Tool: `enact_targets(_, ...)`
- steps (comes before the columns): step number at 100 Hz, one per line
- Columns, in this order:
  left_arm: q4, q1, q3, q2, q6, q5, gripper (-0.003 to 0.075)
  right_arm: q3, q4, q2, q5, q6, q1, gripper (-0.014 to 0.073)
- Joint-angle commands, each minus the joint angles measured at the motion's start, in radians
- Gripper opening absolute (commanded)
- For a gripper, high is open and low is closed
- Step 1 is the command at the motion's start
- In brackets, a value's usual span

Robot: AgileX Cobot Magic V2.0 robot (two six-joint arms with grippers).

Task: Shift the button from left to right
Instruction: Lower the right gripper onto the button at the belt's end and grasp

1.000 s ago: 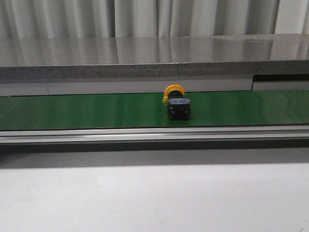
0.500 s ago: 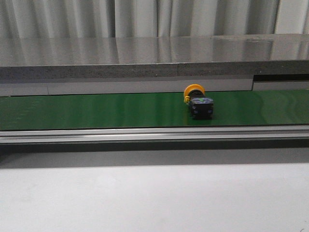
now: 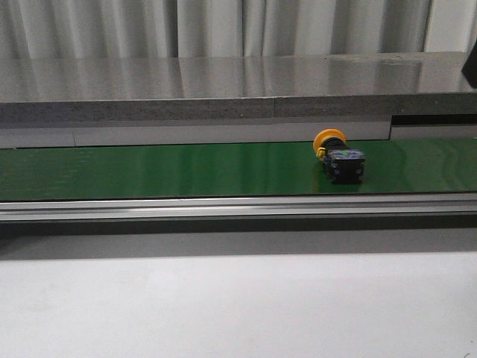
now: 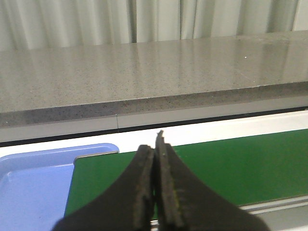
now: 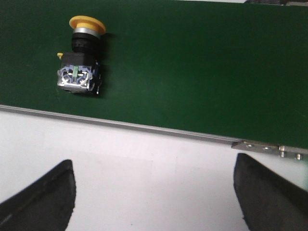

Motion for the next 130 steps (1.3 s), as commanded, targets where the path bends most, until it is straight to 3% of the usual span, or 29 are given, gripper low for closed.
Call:
enact_targets(1,-0.007,-0.008,-0.029,0.008,-0.002,-0.072,-0.002,-0.069,0.014,0.049,-0.056,-0.036,0.006,0.0654)
enact_targets(56,-0.007,-0.008,-0.029,0.008,-0.002,-0.072,-0.002,-0.246,0.014,0.354,-0.082,-0.103,0.061,0.0654)
enact_targets(107,-0.007,-0.008,-0.029,0.008,-0.002,-0.072,-0.002,-0.249,-0.006,0.489,-0.121,-0.124,0.061,0.0654)
enact_targets(118,-0.007,-0.008,-0.029,0.008,-0.002,-0.072,-0.002,-0.249,-0.009,0.501,-0.132,-0.124,0.061,0.0575)
enact_targets(130,-0.007,-0.008,-0.029,0.008,-0.002,-0.072,-0.002,-0.249,-0.009,0.507,-0.132,-0.124,0.061,0.0389)
